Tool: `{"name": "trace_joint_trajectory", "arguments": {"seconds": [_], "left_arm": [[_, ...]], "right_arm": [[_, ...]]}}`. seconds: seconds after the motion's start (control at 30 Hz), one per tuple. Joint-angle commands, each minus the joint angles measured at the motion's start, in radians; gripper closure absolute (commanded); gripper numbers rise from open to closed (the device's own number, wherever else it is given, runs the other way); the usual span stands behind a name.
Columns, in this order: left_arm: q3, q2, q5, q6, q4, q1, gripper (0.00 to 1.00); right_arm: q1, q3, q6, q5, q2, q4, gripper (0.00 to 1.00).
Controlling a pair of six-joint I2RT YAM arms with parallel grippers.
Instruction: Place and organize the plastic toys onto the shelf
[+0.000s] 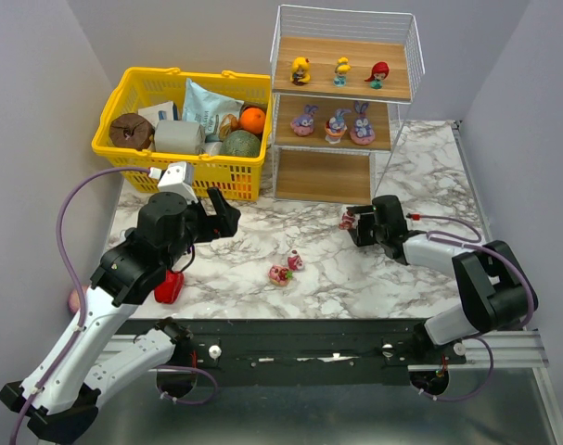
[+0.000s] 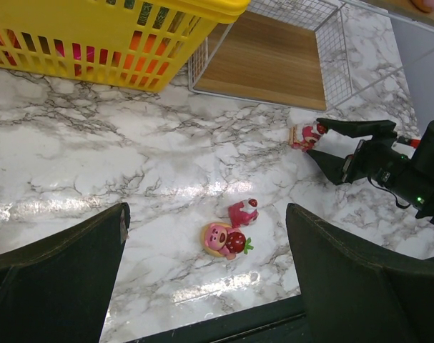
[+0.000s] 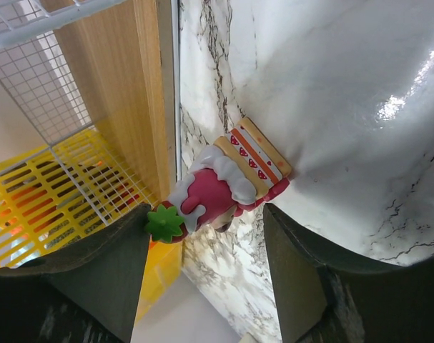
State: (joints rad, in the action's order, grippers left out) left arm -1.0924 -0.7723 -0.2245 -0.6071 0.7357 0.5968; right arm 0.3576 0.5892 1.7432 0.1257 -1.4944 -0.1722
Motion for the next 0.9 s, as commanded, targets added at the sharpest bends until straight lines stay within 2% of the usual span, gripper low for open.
{"name": "trace_joint_trajectory", "arguments": {"seconds": [0.0,0.13,0.23,0.47,0.67,0.87], "left_arm": [[-0.021,0.004,-0.024,-0.002,-0.007,-0.006,0.01],[-0.02,0.004,-0.024,-0.003,-0.007,-0.006,0.01],[-0.017,0.007,-0.024,-0.008,-0.006,-0.006,0.01],[-0.018,0.007,-0.024,-0.014,-0.004,-0.006,0.01],[-0.02,0.007,-0.024,-0.013,-0.002,-0.006,0.01],[-0.023,0.01,-0.022,-0.008,0.001,-0.006,0.01]], "right_arm": [[-0.006,0.027,0.016,-0.031,-0.026,-0.013,0.3],[-0.005,0.053,0.033,-0.037,-0.05,-0.018,0.31],[-0.005,0.061,0.045,-0.043,-0.072,-0.035,0.37],[-0.005,0.073,0.038,-0.043,-0.084,-0.027,0.6],[-0.005,0.095,0.016,-0.047,-0.079,0.003,0.66],[-0.005,0.159,-0.062,0.0,-0.053,0.066,0.67]]}}
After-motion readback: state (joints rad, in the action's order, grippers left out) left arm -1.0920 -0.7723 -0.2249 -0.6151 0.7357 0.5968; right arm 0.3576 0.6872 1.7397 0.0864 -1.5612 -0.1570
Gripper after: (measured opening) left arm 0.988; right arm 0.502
